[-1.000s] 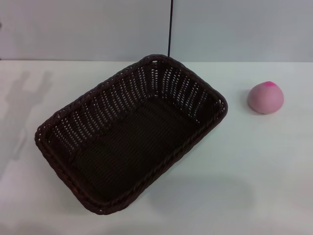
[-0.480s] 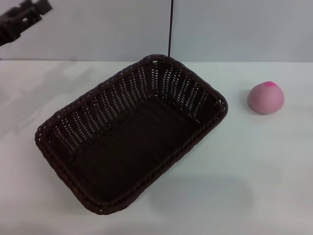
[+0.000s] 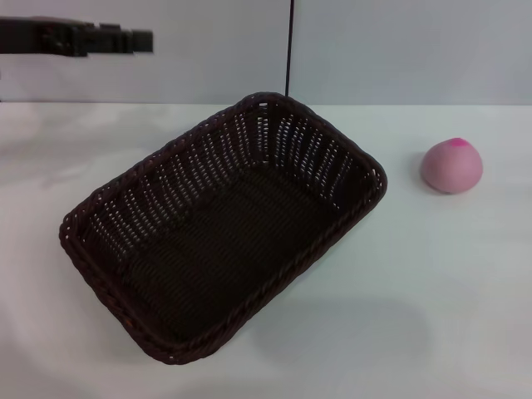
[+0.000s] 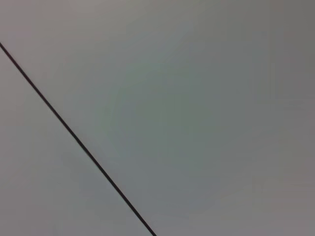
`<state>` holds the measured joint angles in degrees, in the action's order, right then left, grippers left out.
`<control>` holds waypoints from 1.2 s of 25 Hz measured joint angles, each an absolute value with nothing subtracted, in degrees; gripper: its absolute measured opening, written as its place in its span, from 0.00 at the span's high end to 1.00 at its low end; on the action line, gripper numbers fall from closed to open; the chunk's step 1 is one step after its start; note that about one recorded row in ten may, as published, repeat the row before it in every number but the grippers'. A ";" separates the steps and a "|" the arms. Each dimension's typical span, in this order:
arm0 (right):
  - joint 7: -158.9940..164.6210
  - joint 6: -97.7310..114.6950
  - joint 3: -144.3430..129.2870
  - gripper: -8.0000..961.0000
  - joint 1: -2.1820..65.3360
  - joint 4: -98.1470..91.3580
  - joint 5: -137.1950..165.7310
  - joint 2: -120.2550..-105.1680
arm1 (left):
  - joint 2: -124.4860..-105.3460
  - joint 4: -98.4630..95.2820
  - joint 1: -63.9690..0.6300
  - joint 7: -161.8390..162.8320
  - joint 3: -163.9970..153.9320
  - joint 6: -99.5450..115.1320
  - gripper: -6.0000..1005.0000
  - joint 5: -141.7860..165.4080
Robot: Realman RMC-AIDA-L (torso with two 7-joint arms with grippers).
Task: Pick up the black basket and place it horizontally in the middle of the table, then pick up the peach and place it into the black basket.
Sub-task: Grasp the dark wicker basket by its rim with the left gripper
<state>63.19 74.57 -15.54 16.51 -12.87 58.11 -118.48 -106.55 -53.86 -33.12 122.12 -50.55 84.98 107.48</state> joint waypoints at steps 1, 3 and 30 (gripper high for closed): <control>63.16 74.36 -15.53 0.42 16.47 -12.80 58.11 -118.52 | -107.30 -56.91 -35.07 124.67 -50.83 86.50 0.19 113.57; 63.08 73.04 -15.51 0.42 16.42 -12.52 58.11 -118.62 | -107.56 -57.47 -35.63 125.12 -50.88 87.12 0.19 115.22; 62.94 68.96 -15.13 0.42 16.33 -10.65 58.11 -118.65 | -117.82 -67.92 -45.51 133.68 -60.01 92.75 0.20 153.57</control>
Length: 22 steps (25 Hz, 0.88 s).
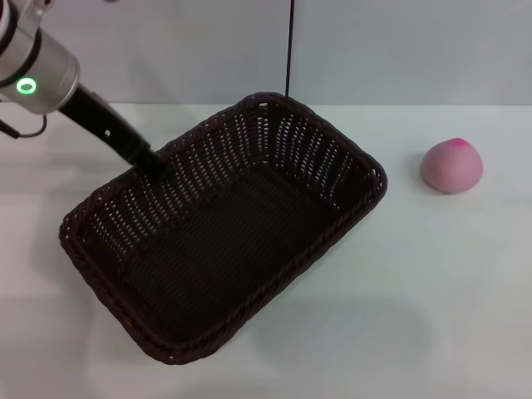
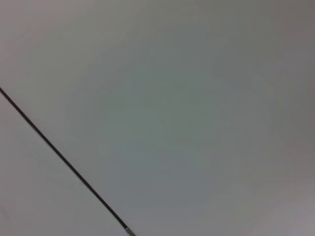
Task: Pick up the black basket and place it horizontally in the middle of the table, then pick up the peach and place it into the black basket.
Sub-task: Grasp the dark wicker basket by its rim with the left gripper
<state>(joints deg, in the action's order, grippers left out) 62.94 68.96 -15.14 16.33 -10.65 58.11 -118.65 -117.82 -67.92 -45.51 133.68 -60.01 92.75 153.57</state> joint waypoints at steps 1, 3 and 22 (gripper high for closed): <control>62.93 68.56 -15.11 0.42 16.29 -10.64 58.10 -118.65 | -117.82 -67.92 -45.51 133.68 -60.01 92.75 0.20 153.57; 62.93 68.40 -15.24 0.42 16.27 -10.63 58.09 -118.65 | -117.83 -66.32 -45.39 133.69 -60.78 92.94 0.20 155.72; 62.92 66.51 -15.36 0.42 16.10 -10.45 58.09 -118.74 | -118.02 -65.21 -45.19 134.76 -63.63 92.00 0.44 156.18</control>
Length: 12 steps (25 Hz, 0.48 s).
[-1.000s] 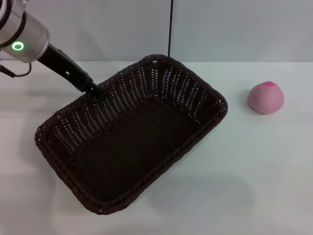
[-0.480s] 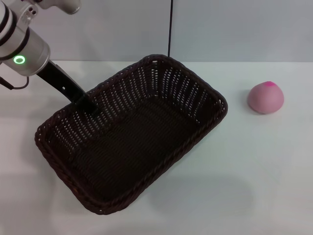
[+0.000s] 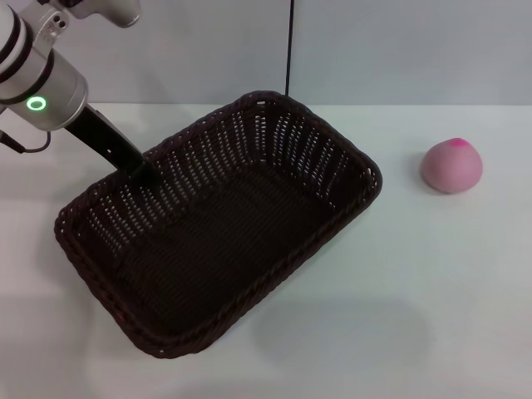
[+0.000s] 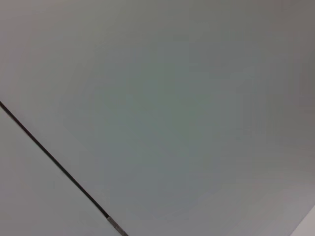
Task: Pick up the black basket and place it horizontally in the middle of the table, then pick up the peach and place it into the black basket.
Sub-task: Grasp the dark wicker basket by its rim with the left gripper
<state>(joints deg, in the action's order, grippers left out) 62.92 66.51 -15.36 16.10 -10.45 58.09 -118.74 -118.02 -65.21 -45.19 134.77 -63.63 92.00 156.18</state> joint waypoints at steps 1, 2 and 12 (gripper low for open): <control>62.92 66.50 -15.36 0.42 16.09 -10.45 58.09 -118.74 | -118.03 -65.29 -45.17 134.75 -63.67 91.96 0.49 156.21; 62.92 66.50 -15.36 0.42 16.09 -10.45 58.09 -118.74 | -118.03 -65.29 -45.17 134.75 -63.67 91.96 0.53 156.21; 62.92 65.54 -15.51 0.42 16.21 -10.46 58.09 -118.74 | -118.09 -67.10 -44.84 133.56 -63.62 91.74 0.75 155.64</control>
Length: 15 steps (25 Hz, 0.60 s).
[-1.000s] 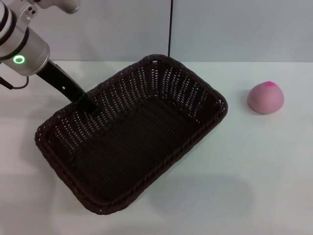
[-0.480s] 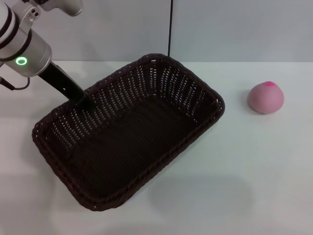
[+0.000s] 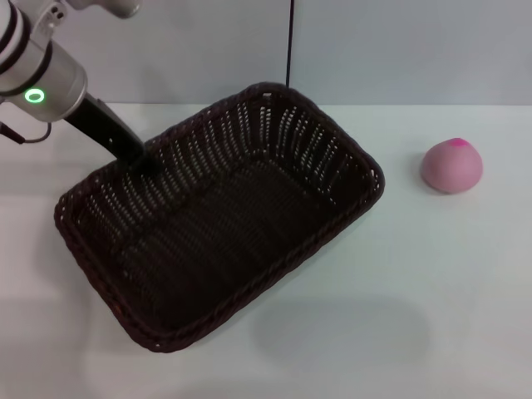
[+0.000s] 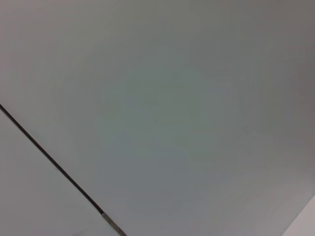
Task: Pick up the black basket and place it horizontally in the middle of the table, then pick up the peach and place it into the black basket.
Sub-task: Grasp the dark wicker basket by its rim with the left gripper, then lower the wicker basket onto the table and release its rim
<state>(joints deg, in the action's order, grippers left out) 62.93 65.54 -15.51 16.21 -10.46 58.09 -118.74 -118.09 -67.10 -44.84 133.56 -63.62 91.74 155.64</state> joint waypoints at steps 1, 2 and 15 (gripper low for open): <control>62.92 65.54 -15.48 0.42 16.21 -10.45 58.09 -118.74 | -118.09 -67.10 -44.84 133.56 -63.62 91.74 0.75 155.64; 62.92 65.54 -15.43 0.42 16.22 -10.43 58.09 -118.74 | -118.09 -67.10 -44.84 133.56 -63.62 91.74 0.75 155.64; 63.24 65.54 -15.47 0.42 16.09 -9.50 58.09 -118.74 | -117.56 -76.17 -42.54 122.32 -56.85 101.06 0.79 138.17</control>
